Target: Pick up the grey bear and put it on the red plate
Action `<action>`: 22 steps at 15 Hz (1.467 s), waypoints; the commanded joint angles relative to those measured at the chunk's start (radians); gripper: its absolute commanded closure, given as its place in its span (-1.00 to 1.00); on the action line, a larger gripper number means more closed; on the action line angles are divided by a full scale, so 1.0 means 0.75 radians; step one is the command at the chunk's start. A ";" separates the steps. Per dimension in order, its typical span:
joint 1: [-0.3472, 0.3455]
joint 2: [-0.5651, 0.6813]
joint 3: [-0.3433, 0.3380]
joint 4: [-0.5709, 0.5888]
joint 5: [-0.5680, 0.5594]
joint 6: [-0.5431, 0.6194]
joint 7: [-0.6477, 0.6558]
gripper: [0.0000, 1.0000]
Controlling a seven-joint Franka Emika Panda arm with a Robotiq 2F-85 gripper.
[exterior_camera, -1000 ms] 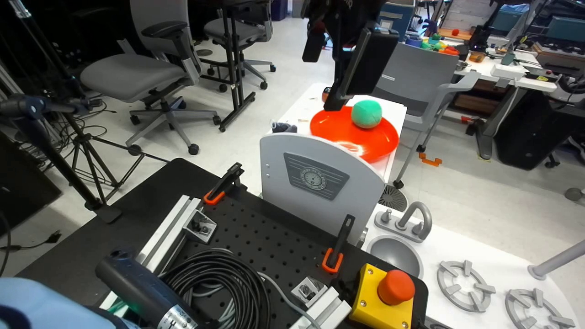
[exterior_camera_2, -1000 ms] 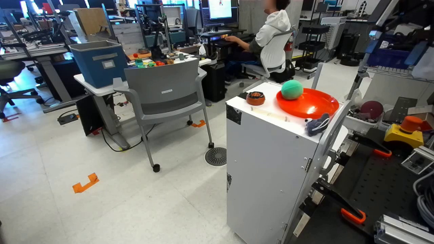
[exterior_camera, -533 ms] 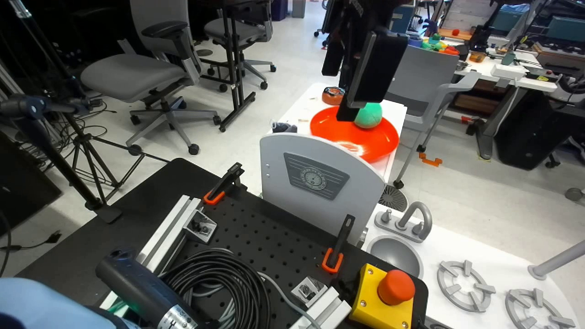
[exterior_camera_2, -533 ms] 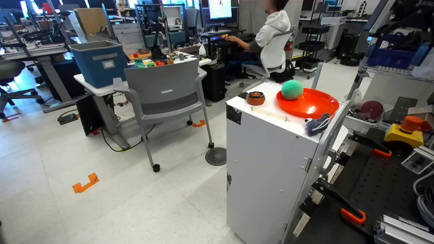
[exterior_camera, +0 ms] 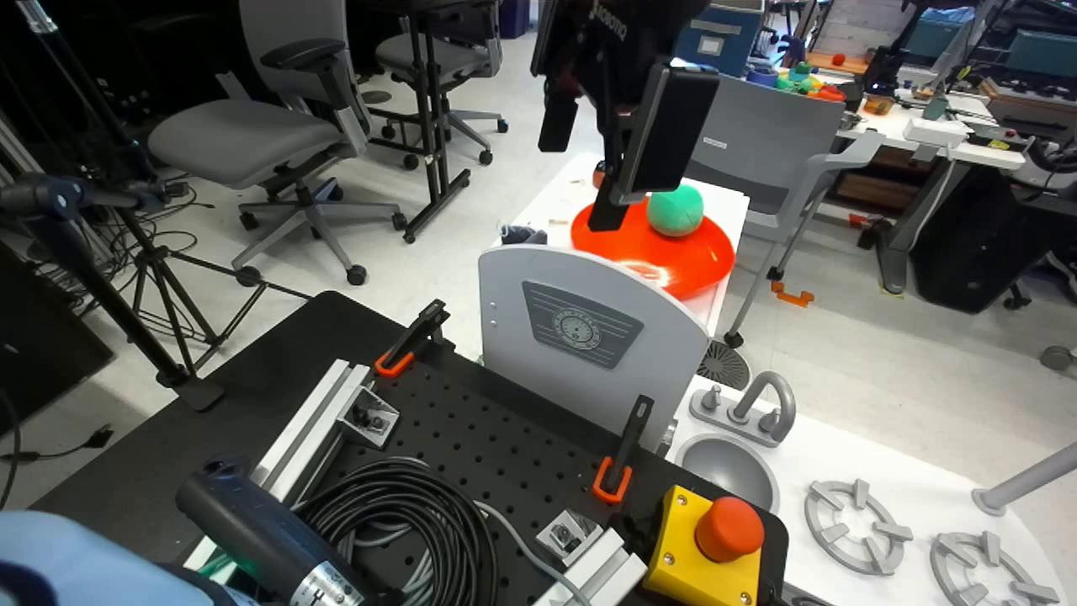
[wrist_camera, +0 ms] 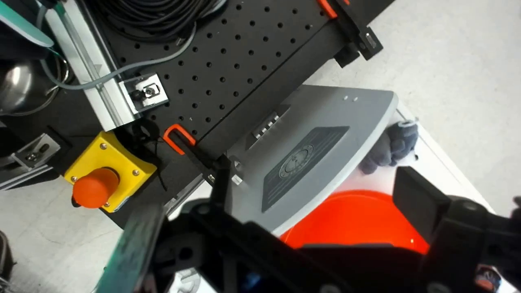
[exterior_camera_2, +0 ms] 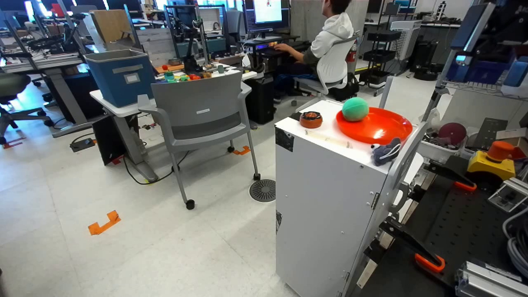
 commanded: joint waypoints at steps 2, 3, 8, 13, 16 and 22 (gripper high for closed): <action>0.041 -0.002 -0.014 0.032 -0.120 -0.137 -0.212 -1.00; 0.049 -0.002 -0.017 0.036 -0.147 -0.154 -0.260 -1.00; 0.076 -0.023 -0.043 0.042 -0.192 -0.118 -0.435 -1.00; 0.096 -0.047 -0.083 0.034 -0.172 0.016 -0.555 -1.00; 0.101 -0.044 -0.106 0.034 -0.163 0.100 -0.601 -1.00; 0.106 -0.029 -0.140 0.042 -0.154 0.137 -0.639 -1.00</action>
